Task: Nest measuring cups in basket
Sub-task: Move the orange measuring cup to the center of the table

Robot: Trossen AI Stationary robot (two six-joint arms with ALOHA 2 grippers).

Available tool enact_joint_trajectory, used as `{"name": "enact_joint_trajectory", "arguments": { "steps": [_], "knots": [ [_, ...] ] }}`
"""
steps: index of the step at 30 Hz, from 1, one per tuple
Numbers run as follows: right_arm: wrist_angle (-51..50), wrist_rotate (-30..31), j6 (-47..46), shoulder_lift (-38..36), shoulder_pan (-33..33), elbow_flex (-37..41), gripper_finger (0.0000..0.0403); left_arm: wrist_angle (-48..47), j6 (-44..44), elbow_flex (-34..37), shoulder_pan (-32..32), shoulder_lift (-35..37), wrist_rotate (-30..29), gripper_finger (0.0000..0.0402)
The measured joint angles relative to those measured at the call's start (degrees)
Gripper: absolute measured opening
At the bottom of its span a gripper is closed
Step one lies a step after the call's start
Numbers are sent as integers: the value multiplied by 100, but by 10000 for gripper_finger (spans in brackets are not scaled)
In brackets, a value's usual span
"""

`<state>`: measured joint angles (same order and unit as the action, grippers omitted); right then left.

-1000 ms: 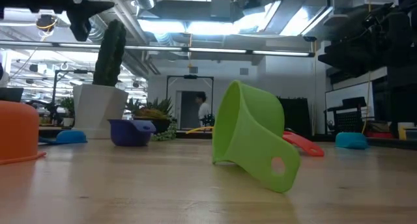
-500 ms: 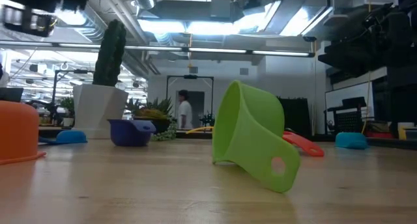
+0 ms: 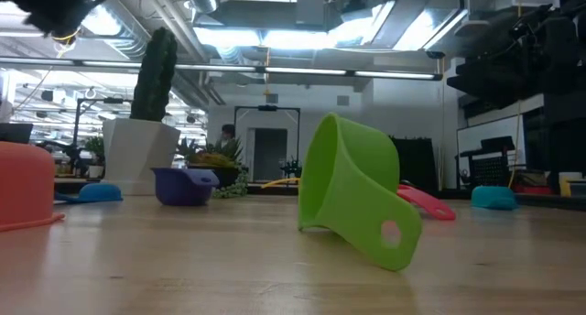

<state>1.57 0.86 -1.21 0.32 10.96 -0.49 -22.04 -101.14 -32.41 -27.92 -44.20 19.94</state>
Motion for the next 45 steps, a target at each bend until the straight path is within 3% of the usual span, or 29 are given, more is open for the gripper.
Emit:
{"name": "enact_joint_trajectory", "arguments": {
  "steps": [9, 16, 26, 45],
  "knots": [
    [1, 0, 0, -2, -1, 0, 225, 7, -840, 0, -1041, -741, -572, 137],
    [0, 0, 1, -2, 0, 0, 225, 7, -1072, 0, -1490, -1435, -638, 137],
    [1, 0, 1, 0, 0, 0, 225, 9, -848, 0, -1639, -2269, -1041, 137],
    [0, 0, 0, 0, 0, 0, 225, 542, -692, 0, -1641, -3317, -1041, 137]
  ]
}}
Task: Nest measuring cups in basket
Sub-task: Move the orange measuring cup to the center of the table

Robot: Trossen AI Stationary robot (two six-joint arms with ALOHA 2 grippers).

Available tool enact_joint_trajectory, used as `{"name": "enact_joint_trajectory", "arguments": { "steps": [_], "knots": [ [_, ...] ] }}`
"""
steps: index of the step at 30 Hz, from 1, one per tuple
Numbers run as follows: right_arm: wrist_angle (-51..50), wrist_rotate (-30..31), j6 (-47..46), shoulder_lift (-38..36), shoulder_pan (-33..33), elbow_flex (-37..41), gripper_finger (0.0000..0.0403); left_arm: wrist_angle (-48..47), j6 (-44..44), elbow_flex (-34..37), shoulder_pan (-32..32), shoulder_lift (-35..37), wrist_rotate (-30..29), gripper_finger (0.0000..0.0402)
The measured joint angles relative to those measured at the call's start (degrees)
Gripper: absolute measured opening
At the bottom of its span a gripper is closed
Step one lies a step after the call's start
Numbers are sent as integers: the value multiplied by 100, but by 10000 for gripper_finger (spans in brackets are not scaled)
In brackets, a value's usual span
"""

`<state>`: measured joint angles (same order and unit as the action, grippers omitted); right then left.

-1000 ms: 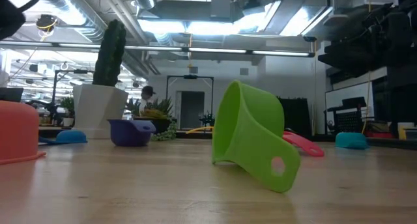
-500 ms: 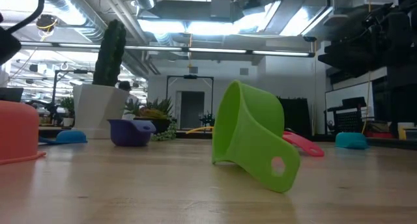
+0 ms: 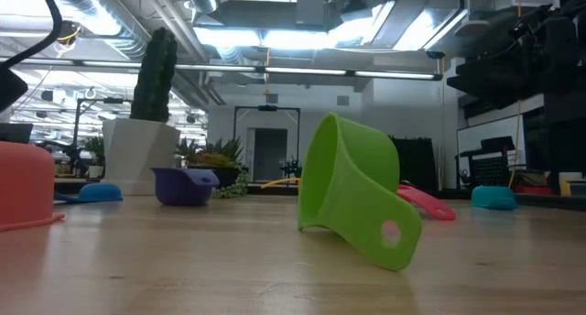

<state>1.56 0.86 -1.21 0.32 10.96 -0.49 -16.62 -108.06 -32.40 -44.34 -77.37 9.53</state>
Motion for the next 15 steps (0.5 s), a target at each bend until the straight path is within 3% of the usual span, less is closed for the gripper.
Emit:
{"name": "enact_joint_trajectory", "arguments": {
  "steps": [15],
  "knots": [
    [0, 0, -17, 0, -2, 2, 225, 1027, 69, -13, -70, -829, 95, 137]
  ]
}}
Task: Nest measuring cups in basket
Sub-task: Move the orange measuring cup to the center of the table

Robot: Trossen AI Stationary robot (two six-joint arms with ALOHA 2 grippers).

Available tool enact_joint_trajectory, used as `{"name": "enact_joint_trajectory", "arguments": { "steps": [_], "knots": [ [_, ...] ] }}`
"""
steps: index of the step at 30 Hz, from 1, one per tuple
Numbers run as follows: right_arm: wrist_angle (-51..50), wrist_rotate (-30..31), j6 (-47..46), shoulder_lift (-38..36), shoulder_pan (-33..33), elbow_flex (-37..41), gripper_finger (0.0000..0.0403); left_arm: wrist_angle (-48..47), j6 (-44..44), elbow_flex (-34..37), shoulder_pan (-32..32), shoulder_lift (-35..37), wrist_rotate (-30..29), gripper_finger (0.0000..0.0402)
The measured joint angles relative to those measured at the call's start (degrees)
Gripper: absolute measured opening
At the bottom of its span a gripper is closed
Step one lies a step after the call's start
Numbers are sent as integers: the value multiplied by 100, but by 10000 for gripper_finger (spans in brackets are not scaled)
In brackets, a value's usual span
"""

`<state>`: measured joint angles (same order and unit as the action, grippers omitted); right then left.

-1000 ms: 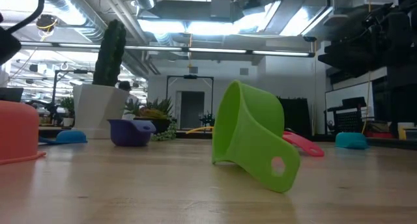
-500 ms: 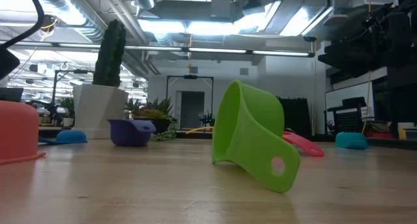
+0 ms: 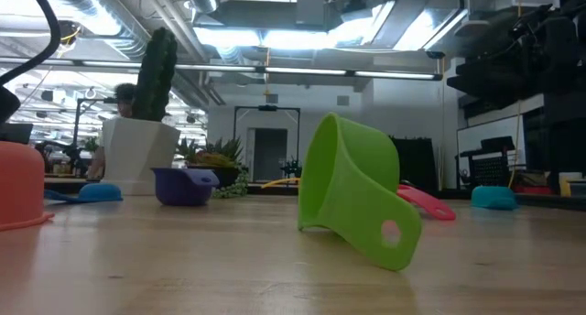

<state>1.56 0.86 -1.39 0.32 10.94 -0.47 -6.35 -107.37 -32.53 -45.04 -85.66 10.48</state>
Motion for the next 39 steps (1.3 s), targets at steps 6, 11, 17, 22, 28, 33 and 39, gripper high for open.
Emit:
{"name": "enact_joint_trajectory", "arguments": {
  "steps": [6, 11, 17, 22, 28, 33, 39],
  "knots": [
    [0, 0, 0, 0, 2, -2, 225, 42, -2, 2, 2, -8, 16, 135],
    [0, 0, -2, 0, 1, -2, 225, 116, -2, 10, 1, -13, 10, 119],
    [0, 0, -2, 0, 2, -2, 225, 151, -2, 13, -4, -23, -11, 79],
    [0, 0, -2, 0, 1, -2, 225, 182, 1, 17, -4, -31, -52, 38],
    [0, 0, -2, 0, 0, -2, 225, 278, 15, 9, -4, -25, -261, 6],
    [0, 0, -2, 0, 1, -2, 225, 416, 185, 11, 2, -27, -784, 3],
    [0, 0, 17, 0, 2, -2, 225, 630, 606, 17, 0, -27, -1544, 2]
  ]
}}
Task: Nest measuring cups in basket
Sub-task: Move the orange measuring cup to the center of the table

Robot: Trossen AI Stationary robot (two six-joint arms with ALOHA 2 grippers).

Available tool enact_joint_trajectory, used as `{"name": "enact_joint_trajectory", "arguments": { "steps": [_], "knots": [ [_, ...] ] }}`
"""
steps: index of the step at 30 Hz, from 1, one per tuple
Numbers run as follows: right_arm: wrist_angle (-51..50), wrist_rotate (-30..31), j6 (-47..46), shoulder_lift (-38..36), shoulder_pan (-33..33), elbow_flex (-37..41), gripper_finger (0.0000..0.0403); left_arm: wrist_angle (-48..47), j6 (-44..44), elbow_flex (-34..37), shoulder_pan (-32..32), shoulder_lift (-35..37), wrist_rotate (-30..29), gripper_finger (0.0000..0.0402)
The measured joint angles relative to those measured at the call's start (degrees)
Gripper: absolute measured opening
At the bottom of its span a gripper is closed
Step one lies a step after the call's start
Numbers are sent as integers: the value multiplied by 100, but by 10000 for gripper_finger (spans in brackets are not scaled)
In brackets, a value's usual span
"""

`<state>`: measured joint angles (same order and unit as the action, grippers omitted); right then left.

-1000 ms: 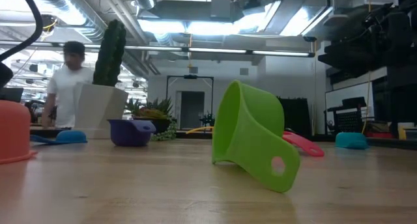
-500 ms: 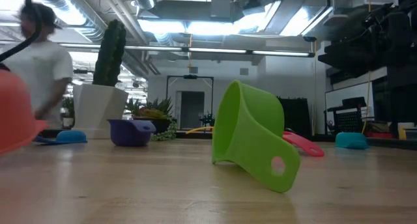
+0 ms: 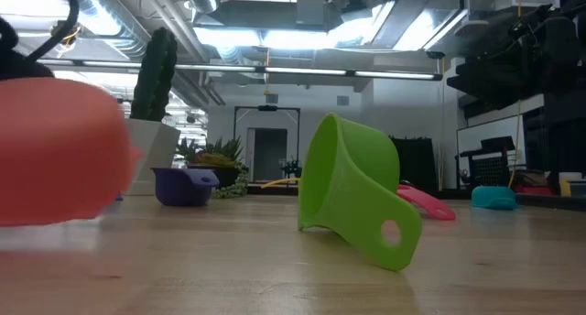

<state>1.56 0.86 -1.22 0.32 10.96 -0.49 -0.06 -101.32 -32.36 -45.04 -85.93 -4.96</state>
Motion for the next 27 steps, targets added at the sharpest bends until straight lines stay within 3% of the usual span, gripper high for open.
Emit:
{"name": "enact_joint_trajectory", "arguments": {
  "steps": [7, 14, 27],
  "knots": [
    [0, 0, 3, 0, 0, 0, 225, 79, 571, 3, 143, 9, -682, 1],
    [1, 0, 16, 0, -1, 0, 225, 531, 1858, 4, 679, 31, -1375, 1],
    [2, 0, 2, 0, -2, 1, 225, 1908, 4922, -50, 2223, 37, -1459, 0]
  ]
}}
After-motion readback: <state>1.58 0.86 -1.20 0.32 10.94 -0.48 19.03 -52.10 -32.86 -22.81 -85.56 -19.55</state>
